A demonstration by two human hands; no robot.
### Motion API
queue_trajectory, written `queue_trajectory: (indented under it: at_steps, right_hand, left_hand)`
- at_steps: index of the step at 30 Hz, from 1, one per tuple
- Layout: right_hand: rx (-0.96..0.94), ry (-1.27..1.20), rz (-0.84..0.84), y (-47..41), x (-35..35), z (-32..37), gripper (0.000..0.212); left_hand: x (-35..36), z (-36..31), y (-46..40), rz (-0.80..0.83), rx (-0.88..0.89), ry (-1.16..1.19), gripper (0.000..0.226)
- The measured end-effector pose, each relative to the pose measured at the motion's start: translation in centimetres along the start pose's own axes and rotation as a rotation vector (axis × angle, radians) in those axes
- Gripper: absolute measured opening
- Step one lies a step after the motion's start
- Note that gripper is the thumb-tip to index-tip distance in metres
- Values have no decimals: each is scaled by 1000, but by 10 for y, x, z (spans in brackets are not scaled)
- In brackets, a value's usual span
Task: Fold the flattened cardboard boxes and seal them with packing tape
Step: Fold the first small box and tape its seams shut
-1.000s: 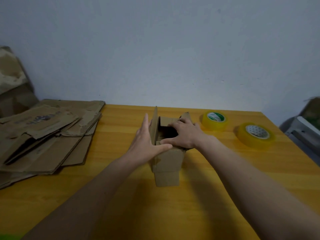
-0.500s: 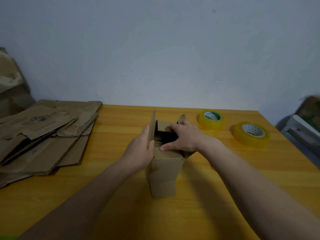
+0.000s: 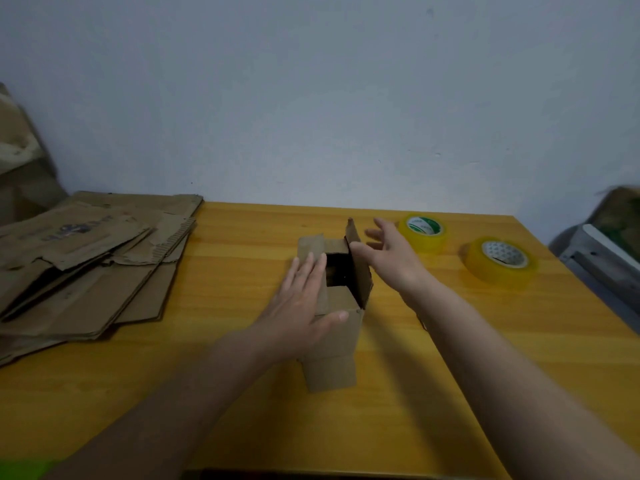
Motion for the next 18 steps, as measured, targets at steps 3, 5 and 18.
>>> queue_trajectory:
  at_steps: [3, 5, 18]
  right_hand:
    - [-38, -11, 96, 16, 6, -3, 53]
    - [-107, 60, 148, 24, 14, -5, 43]
    - [-185, 187, 198, 46, 14, -24, 40]
  left_hand:
    - [3, -3, -3, 16, -35, -58, 89]
    - [4, -8, -5, 21, -63, -67, 91]
    - [-29, 0, 14, 251, 3, -97, 116]
Point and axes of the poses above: each hand's wrist, its own y-axis away from the middle knuckle, its own x-axis out of the palm, z = x × y, the point moved 1 cm from there along -y, towards the middle knuckle, and after that the axes turned 13 degrees about -z, right-handed, at the moved point
